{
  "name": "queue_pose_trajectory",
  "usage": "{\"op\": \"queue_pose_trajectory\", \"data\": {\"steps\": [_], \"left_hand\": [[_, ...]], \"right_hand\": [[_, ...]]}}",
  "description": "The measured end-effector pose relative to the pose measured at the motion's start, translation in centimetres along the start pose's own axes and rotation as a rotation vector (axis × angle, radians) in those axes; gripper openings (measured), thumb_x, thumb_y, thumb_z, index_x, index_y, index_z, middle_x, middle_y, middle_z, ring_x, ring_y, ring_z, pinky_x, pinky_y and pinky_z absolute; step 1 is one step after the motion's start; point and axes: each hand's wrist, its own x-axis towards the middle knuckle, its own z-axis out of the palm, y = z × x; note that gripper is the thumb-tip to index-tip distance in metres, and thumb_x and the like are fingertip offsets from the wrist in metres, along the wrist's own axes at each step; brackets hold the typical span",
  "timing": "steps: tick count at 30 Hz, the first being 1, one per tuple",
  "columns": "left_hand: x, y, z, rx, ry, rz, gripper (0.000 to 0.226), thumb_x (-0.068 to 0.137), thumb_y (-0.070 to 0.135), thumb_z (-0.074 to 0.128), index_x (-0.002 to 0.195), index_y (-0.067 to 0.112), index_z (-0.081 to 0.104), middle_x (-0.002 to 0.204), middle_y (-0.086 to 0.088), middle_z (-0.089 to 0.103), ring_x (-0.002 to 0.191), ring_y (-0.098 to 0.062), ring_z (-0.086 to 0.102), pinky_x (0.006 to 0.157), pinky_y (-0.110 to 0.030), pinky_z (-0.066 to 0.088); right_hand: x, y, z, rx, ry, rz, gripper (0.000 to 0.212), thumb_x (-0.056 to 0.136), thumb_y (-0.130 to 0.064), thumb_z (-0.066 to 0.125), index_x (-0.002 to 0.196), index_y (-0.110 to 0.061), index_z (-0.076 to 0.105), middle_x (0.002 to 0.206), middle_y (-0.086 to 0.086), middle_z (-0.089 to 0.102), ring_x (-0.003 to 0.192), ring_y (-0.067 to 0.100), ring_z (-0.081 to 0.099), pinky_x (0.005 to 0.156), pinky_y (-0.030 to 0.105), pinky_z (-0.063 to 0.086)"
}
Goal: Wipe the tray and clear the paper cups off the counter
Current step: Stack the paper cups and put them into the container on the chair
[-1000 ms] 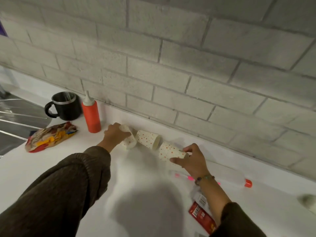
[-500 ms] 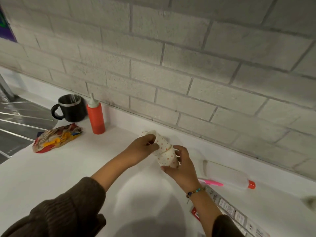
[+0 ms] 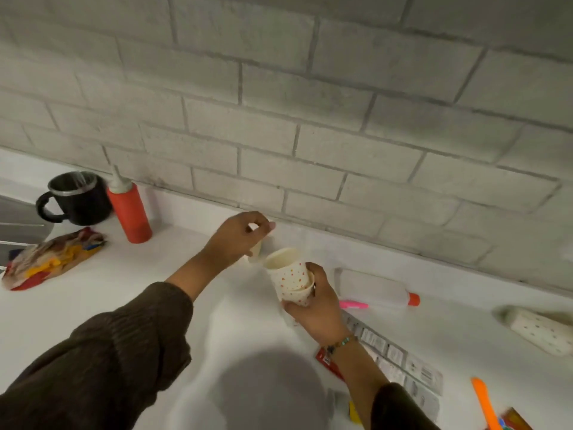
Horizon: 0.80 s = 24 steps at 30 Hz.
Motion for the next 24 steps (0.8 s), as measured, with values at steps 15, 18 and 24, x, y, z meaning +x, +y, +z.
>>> {"op": "queue_pose_trajectory", "data": {"steps": [15,18,24], "left_hand": [[-1.6,-6.6,4.5,0.635,0.022,0.093,0.063,0.061,0.007,0.073,0.121,0.011,0.053,0.114,-0.011,0.057,0.103,-0.030,0.053,0.088,-0.037,0.044],[-5.9,-2.5,7.7,0.494,-0.025,0.207,0.048,0.060,0.008,0.068,0.108,0.011,0.060,0.103,-0.008,0.063,0.094,-0.027,0.059,0.077,-0.027,0.043],[-16.5,3.6,14.3,0.065,-0.196,0.092,0.043,0.054,0.031,0.074,0.095,0.032,0.061,0.092,0.011,0.068,0.083,-0.007,0.066,0.067,-0.025,0.056]], "right_hand": [[-8.5,1.5,-6.2,0.134,0.305,0.098,0.066,0.065,-0.012,0.082,0.109,-0.042,0.043,0.104,-0.021,0.061,0.092,-0.016,0.057,0.067,0.005,0.048],[-11.1,0.2,-7.8,0.178,0.384,0.063,0.070,0.064,-0.011,0.083,0.115,-0.039,0.044,0.106,-0.022,0.061,0.096,-0.012,0.058,0.069,0.005,0.048],[-15.9,-3.5,-10.7,0.189,0.490,-0.010,0.073,0.060,-0.020,0.085,0.113,-0.045,0.042,0.114,-0.027,0.056,0.104,-0.011,0.055,0.078,0.010,0.050]]}}
